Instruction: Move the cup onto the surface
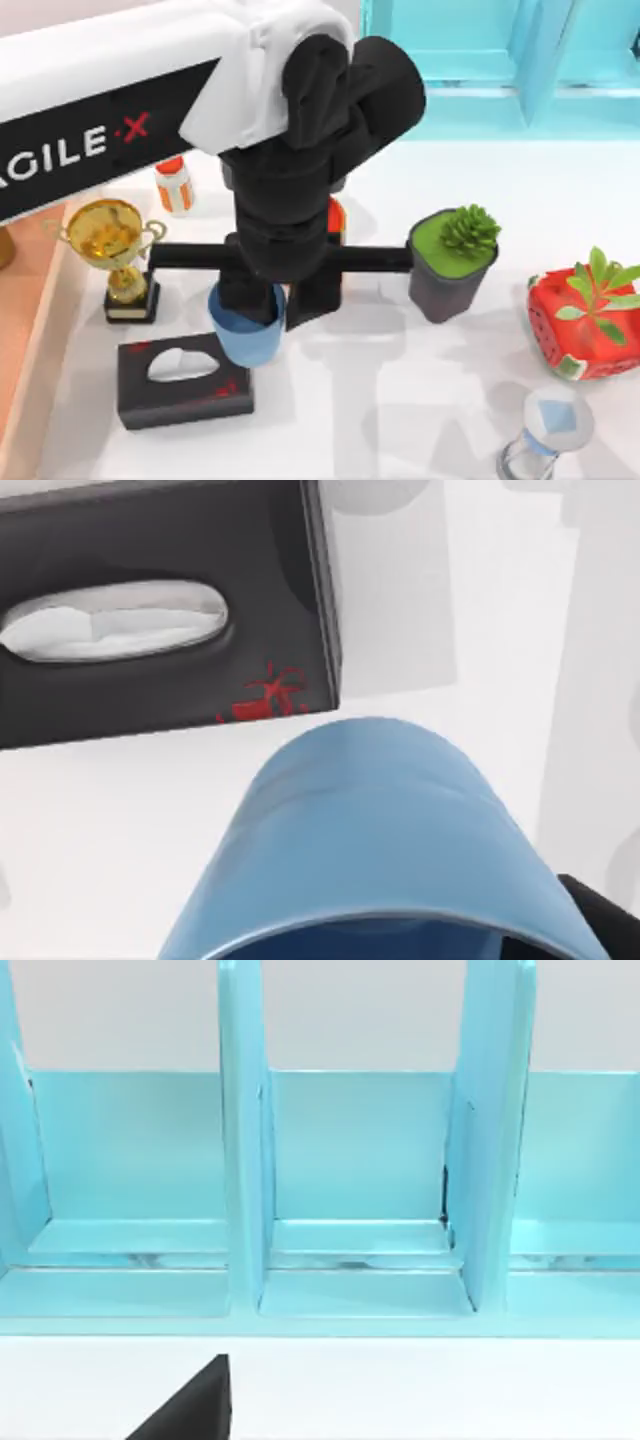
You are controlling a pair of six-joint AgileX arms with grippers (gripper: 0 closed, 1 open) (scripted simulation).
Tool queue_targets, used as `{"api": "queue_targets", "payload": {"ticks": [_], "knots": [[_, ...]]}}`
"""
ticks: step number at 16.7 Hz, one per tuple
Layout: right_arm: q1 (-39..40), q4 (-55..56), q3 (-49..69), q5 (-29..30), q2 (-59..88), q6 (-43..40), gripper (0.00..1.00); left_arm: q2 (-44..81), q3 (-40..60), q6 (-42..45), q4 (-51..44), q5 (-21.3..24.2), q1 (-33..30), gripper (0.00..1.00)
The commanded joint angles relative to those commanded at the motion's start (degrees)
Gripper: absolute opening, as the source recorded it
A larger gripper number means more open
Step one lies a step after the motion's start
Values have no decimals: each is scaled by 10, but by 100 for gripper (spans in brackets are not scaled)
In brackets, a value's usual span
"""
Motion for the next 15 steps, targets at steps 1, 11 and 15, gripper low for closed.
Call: {"api": "queue_targets", "payload": {"ticks": [1, 11, 15], "knots": [[0, 0, 0, 0, 0, 0, 100, 20, 23, -36, -1, -1, -37, 0], [0, 0, 0, 0, 0, 0, 100, 78, 90, -136, 0, -3, -139, 0], [0, 0, 0, 0, 0, 0, 100, 78, 58, -136, 33, -3, -136, 0]]}}
